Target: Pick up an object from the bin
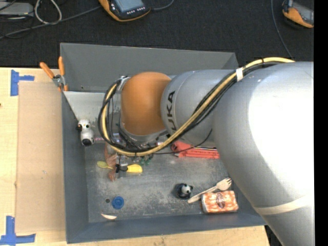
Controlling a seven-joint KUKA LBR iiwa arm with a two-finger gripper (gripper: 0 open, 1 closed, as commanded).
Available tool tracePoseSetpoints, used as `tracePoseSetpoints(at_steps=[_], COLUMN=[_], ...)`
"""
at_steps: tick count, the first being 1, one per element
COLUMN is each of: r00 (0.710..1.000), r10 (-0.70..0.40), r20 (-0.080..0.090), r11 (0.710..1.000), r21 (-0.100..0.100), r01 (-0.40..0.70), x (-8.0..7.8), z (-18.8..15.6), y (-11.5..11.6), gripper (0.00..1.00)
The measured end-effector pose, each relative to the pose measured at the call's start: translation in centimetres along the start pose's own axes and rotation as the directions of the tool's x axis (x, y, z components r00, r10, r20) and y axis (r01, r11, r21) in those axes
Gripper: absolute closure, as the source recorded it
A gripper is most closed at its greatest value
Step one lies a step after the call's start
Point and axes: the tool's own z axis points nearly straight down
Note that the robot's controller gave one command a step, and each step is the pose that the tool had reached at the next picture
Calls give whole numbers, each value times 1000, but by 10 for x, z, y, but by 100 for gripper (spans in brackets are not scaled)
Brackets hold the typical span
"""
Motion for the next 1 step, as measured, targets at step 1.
tracePoseSetpoints(at_steps=[1], r00=[1000], r10=[1], r20=[3], r11=[1000], r21=[-1], r01=[-1], x=[-4], z=[-154], y=[-1], gripper=[100])
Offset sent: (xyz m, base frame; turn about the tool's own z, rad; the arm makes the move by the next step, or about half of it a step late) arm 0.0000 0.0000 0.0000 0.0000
